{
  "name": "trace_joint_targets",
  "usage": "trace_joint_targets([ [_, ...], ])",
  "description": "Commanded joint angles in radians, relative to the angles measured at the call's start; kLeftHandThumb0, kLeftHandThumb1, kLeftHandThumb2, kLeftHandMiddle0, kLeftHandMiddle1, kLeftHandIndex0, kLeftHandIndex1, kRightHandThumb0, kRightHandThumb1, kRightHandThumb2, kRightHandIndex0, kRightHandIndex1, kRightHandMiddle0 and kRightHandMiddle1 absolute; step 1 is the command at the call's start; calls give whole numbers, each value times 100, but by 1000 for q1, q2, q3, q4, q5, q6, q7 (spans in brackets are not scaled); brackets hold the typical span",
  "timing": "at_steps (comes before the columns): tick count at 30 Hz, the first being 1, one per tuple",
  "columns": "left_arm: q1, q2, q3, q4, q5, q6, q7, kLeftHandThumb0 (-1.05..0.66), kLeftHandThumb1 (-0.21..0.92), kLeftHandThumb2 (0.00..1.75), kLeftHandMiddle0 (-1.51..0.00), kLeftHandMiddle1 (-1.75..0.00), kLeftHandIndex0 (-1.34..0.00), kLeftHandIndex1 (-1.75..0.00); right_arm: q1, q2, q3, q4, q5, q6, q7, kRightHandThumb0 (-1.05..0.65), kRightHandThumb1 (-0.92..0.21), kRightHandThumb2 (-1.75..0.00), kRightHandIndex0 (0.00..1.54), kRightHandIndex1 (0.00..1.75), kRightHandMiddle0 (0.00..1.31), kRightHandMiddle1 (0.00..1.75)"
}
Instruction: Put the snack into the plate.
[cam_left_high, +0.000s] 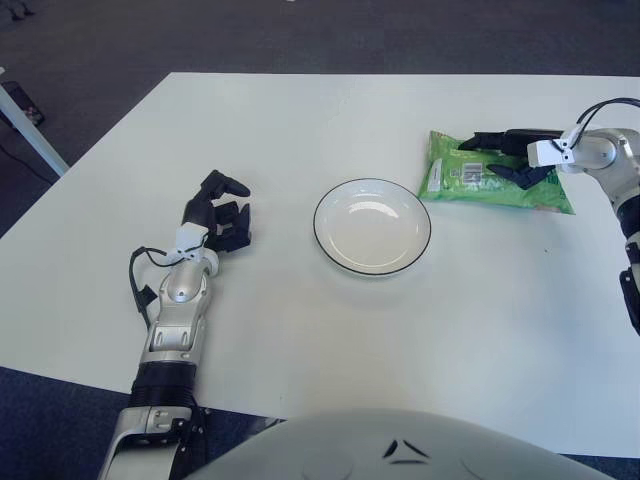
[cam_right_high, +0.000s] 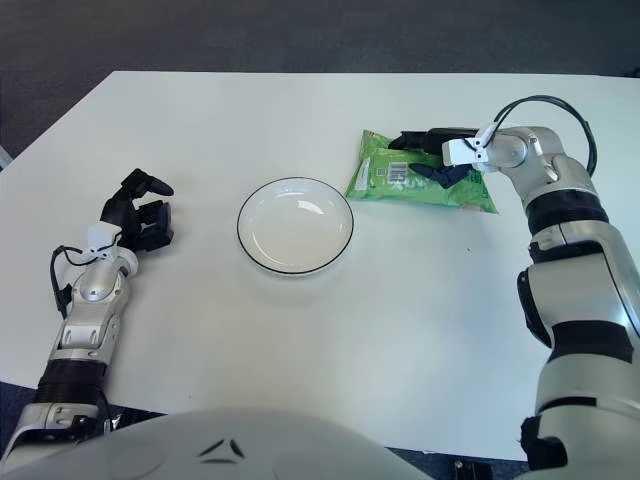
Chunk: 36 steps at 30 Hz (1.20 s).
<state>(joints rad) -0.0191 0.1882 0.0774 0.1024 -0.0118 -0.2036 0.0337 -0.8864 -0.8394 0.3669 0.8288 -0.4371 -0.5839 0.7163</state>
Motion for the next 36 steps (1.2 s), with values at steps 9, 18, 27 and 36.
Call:
trace_joint_targets([
  [9,117,-66,-19,141,-4,-8,-2,-42,51,108,-114,-175,-46,-175,103,-57,-76,-252,-9,82,-15,-94,-92,-111,16,10,0,23],
  [18,118,-71,-22,149,-10,-24,-2,-42,51,108,-115,-175,-46,-175,91,-45,-77,-173,-81,21,-198,-96,-92,-107,4,4,0,15],
  [27,126,-73,-27,133,-5,-14,5,-42,51,107,-116,-175,-46,-175,95,-42,-79,-145,-139,30,-326,-103,-92,-103,0,0,0,10],
  [36,133,-72,-30,117,-1,-3,6,-42,51,107,-115,-175,-46,-175,144,-28,-119,-205,-132,131,-402,-105,-92,-101,0,0,0,12],
])
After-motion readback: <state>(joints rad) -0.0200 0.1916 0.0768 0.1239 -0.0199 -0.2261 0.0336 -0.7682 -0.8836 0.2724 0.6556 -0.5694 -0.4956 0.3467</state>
